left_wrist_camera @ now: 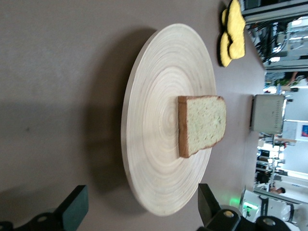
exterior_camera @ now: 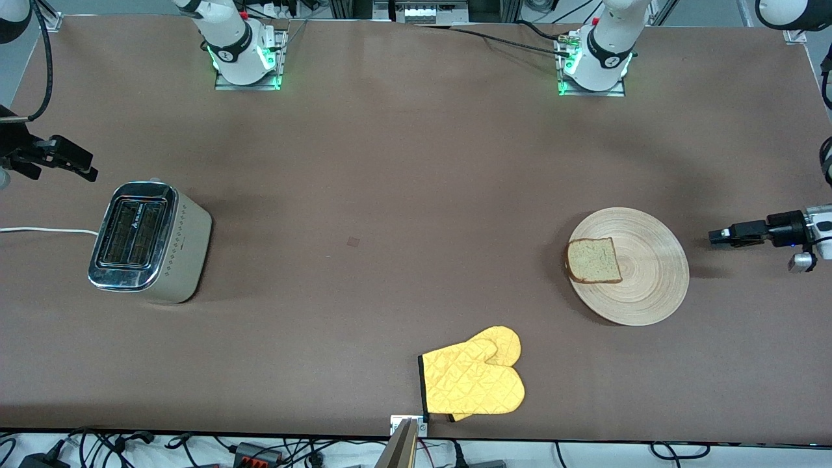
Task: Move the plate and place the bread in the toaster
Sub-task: 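Lower the left gripper to the rim of the wooden plate, then push the plate toward the table middle while the right gripper approaches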
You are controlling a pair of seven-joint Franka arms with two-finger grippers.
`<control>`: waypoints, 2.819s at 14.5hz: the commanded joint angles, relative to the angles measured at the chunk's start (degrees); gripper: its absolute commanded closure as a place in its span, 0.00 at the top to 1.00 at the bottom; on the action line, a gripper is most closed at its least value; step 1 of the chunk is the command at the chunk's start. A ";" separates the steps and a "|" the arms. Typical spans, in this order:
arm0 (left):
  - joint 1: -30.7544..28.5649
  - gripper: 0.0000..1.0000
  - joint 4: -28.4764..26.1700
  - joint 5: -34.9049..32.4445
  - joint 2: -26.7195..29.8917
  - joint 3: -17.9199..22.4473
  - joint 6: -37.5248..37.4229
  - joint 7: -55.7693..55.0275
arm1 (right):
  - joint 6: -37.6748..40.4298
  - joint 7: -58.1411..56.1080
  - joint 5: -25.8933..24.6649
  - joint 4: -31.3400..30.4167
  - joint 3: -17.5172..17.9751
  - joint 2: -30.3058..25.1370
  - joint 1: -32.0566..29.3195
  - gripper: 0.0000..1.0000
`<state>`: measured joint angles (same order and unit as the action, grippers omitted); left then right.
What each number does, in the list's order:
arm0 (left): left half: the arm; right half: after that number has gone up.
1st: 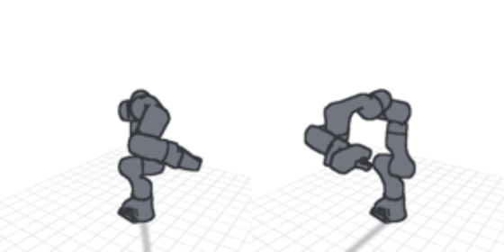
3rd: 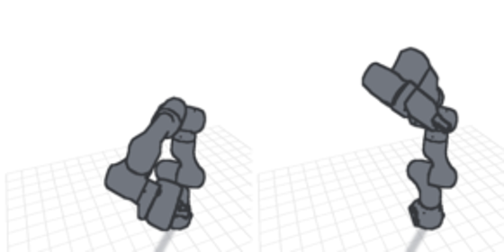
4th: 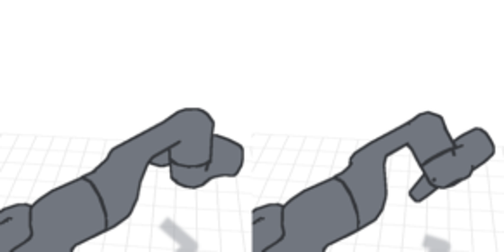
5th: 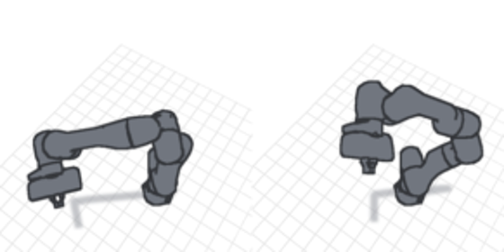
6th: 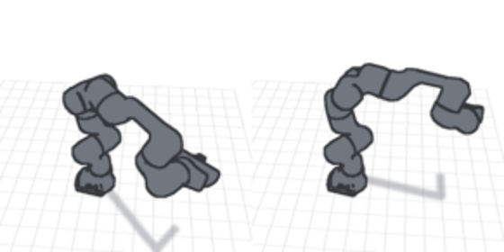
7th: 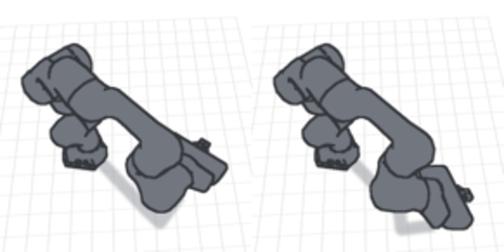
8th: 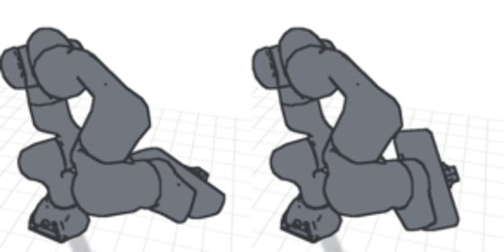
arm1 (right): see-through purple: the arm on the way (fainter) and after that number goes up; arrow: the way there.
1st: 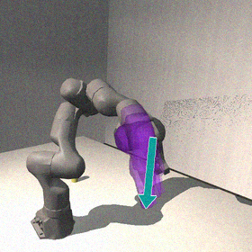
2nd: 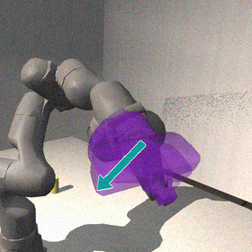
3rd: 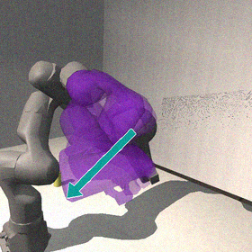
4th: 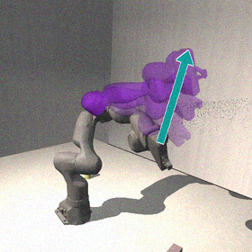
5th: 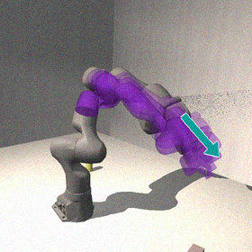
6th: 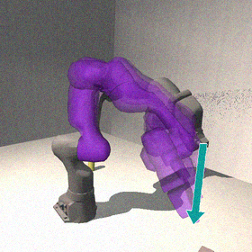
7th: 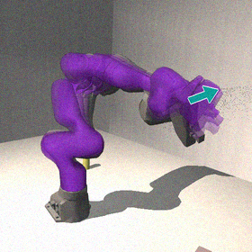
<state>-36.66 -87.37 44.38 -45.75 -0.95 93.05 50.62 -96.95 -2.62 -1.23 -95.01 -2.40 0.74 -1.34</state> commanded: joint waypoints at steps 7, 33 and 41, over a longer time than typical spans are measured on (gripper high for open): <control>2.12 0.72 1.59 3.87 -4.17 -0.63 5.47 5.97 | -1.14 0.42 -0.53 0.00 0.38 0.22 0.20 1.00; 9.66 0.01 0.01 8.27 -3.30 -4.06 -1.91 -1.30 | -2.02 0.51 -0.53 -0.26 0.47 1.71 0.20 1.00; 18.99 0.01 -2.44 10.46 1.27 -12.82 11.50 -9.66 | -2.01 -0.10 -0.01 0.00 0.56 8.29 0.02 1.00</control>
<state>-16.69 -86.65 52.68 -45.95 -9.59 100.30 40.91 -98.86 -2.59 -1.22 -95.50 -2.05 6.94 -1.26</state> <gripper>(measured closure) 0.916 0.000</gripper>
